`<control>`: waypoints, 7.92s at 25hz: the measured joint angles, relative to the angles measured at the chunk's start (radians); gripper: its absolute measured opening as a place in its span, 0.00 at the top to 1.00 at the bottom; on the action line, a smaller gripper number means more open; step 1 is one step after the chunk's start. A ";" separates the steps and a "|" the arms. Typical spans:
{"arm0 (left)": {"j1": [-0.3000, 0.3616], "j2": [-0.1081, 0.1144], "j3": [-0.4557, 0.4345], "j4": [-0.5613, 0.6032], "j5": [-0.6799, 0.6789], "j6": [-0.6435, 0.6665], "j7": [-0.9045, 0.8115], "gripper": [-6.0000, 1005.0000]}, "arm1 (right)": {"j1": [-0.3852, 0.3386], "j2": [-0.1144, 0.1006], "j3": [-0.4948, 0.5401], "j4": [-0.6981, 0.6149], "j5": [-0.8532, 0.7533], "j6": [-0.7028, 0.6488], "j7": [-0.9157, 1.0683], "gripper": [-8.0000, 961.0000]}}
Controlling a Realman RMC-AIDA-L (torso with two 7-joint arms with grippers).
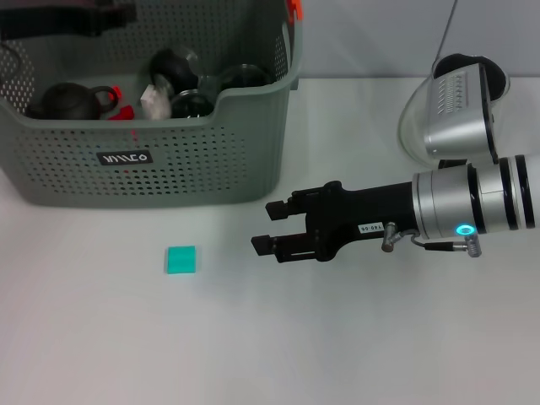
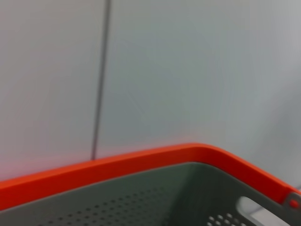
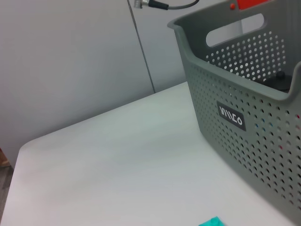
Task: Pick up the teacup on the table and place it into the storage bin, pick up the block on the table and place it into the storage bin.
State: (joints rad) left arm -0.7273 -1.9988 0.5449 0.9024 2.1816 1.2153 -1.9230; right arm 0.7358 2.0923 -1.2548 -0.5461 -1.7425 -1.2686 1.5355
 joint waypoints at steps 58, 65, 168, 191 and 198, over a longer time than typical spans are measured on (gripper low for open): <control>0.141 -0.161 0.497 0.108 0.435 0.125 0.306 0.05 | -0.007 -0.001 0.023 0.003 -0.006 -0.004 0.019 0.30; 0.140 -0.163 0.499 0.105 0.435 0.128 0.306 0.06 | -0.006 -0.001 0.023 0.003 -0.006 -0.003 0.016 0.30; 0.096 -0.137 0.235 0.282 0.222 0.582 0.149 0.56 | -0.012 -0.006 0.037 0.002 -0.006 -0.003 0.000 0.30; -0.006 0.012 -0.099 0.079 -0.030 0.257 0.104 0.49 | -0.025 -0.013 0.035 0.004 -0.008 -0.058 0.008 0.30; -0.009 0.008 -0.052 -0.005 0.004 0.120 0.094 0.46 | -0.027 -0.013 0.037 0.004 -0.008 -0.054 0.011 0.30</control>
State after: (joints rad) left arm -0.7364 -1.9912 0.4927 0.8970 2.1854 1.3357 -1.8292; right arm 0.7084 2.0794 -1.2179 -0.5419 -1.7502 -1.3228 1.5468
